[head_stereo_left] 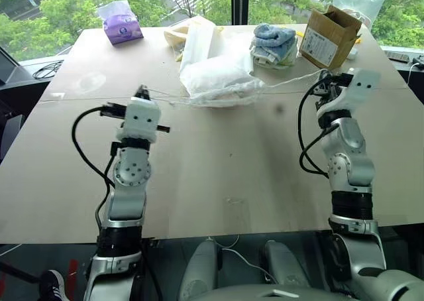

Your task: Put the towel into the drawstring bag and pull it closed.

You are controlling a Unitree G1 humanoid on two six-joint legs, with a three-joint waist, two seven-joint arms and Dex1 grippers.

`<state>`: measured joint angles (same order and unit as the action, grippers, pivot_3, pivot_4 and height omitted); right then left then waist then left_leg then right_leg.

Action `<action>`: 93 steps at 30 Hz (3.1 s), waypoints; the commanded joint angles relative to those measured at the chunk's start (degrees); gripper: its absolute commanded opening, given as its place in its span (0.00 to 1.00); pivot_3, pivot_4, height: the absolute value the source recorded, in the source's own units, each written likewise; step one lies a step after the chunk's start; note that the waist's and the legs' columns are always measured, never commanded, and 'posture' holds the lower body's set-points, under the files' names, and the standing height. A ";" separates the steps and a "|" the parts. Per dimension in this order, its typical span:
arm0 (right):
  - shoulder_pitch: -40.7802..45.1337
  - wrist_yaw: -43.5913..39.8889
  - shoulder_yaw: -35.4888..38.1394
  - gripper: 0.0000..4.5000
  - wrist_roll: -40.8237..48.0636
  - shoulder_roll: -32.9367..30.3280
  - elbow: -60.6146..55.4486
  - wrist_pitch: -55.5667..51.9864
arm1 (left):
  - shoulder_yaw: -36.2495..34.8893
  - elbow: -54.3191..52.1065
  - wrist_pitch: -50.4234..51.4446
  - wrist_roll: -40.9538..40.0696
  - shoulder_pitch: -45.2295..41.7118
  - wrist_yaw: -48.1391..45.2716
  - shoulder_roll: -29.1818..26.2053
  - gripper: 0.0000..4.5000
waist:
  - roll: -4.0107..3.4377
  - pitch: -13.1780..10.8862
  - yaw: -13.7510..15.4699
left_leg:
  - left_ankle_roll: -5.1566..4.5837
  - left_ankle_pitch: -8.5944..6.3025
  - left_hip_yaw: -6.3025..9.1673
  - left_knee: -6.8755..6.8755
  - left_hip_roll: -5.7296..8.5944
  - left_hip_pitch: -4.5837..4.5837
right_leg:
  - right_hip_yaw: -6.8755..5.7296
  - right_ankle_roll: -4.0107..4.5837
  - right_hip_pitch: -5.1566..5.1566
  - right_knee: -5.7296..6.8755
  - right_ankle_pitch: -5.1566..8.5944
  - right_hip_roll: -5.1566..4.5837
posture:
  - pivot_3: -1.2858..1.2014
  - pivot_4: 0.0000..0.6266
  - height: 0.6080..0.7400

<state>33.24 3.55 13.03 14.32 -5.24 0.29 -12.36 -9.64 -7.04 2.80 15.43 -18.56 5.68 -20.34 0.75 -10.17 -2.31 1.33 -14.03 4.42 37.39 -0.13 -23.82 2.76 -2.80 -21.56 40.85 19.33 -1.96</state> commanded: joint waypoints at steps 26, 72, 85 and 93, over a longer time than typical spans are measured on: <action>8.39 17.58 5.13 0.00 -19.86 -15.37 -1.64 10.22 | -4.77 15.30 1.62 5.96 -26.29 16.72 -14.71 0.02 | 0.04 0.03 -0.36 | 0.03 0.02 -0.15 -0.06 0.03 -0.04 | 0.11 0.00 -0.17 0.00 0.00 -0.01 | 0.52 0.24 1.00; 3.42 34.29 16.76 0.00 -7.94 -14.23 -0.69 -0.11 | -15.04 23.09 19.59 0.89 -17.99 35.88 -15.35 0.02 | 0.04 0.03 -0.50 | 0.03 0.02 -0.16 0.01 0.01 -0.06 | 0.13 0.00 -0.19 0.08 0.00 -0.03 | 0.52 0.24 1.00; 2.93 37.31 18.78 0.00 -6.70 -13.77 -1.47 -1.65 | -16.00 25.17 24.50 5.05 -19.53 44.44 -15.96 0.02 | 0.04 0.03 -0.45 | 0.03 0.02 -0.17 0.01 0.01 -0.06 | 0.14 0.00 -0.19 0.09 0.00 -0.03 | 0.52 0.24 1.00; 2.71 38.78 20.11 0.00 -4.93 -13.74 -0.59 -1.82 | -16.44 25.64 26.02 5.53 -19.62 46.80 -15.95 0.02 | 0.05 0.03 -0.36 | 0.03 0.02 -0.16 0.02 0.01 -0.06 | 0.13 0.00 -0.19 0.10 0.00 -0.04 | 0.52 0.24 1.00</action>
<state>38.71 27.92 10.58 11.83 -14.16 -3.80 -13.76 -7.78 12.34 19.03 22.65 -39.72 45.45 -30.82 0.79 -10.14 -2.67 1.36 -14.01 4.26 37.41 -0.12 -23.88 2.88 -2.80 -21.75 40.94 19.33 -2.00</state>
